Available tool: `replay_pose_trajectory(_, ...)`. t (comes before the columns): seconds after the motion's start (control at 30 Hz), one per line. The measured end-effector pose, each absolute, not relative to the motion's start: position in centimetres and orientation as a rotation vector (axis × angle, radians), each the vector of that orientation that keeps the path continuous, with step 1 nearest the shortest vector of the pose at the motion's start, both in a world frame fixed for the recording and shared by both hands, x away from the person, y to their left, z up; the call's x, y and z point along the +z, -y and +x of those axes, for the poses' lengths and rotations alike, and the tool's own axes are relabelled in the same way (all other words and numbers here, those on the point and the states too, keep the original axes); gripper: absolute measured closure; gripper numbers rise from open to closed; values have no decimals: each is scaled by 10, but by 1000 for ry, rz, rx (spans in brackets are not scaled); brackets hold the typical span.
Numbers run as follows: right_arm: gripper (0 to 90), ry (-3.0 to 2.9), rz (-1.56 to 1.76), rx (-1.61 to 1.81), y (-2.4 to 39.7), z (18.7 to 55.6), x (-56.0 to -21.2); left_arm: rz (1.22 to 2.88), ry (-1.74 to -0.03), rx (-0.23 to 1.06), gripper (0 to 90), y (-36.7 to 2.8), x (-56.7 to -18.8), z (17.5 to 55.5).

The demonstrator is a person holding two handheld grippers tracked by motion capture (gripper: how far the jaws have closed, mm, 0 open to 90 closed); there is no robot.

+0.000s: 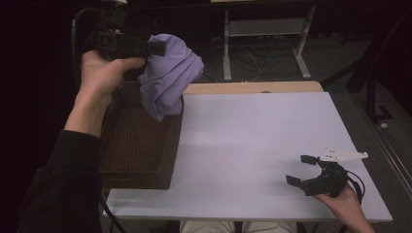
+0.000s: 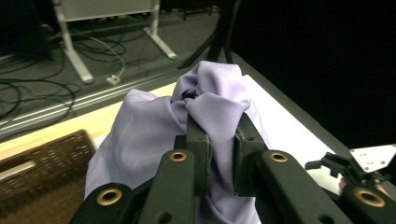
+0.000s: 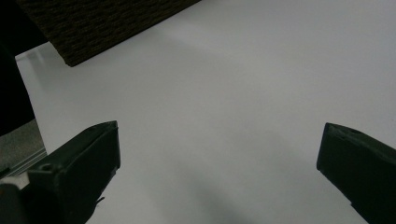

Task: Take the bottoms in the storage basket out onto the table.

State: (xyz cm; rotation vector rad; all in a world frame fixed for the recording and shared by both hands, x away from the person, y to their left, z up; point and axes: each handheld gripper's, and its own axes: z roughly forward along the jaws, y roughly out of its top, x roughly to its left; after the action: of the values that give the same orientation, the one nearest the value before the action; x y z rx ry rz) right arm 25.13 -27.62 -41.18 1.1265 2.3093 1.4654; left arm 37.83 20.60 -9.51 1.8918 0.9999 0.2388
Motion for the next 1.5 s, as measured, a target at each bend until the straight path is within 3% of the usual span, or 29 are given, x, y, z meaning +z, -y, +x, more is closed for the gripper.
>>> replay_pose_trajectory(0.87,0,-2296,1125,1473,279,251,-410,2016,-764,99,800,-98,-130,381)
replay_pose_trajectory(1.5,0,-2290,1122,1476,280,250,-410,2021,-725,-46,800,-56,-202,385)
